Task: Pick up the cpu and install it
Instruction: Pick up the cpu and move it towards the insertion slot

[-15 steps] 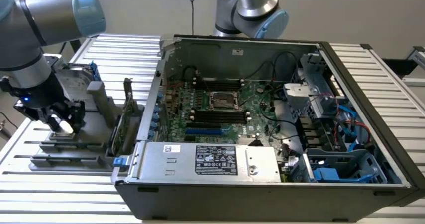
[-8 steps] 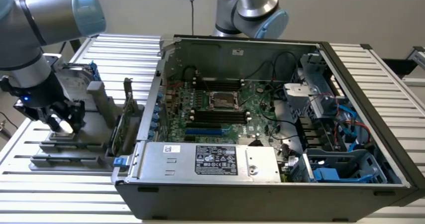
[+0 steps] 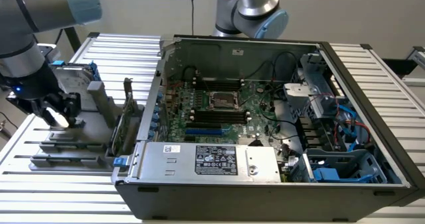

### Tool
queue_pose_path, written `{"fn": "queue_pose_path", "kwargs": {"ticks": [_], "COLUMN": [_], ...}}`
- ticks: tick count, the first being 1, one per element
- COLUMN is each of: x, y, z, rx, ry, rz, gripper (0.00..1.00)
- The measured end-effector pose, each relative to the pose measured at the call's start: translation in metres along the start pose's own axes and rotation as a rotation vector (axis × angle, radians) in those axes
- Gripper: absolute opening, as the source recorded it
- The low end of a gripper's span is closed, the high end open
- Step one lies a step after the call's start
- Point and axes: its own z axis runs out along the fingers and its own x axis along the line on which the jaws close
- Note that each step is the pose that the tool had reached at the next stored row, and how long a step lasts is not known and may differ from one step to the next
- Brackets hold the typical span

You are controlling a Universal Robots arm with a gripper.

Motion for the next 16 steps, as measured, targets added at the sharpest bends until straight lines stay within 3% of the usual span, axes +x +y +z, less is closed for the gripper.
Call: {"fn": "queue_pose_path", "kwargs": {"ticks": [10, 16], "x": [0.001, -0.008], "y": [0.0012, 0.0016], "z": [-0.0454, -0.0732], "rx": [0.0, -0.001], "ry": [-0.0001, 0.0], "rz": [-0.001, -0.008], "gripper": [0.55, 0.55]}}
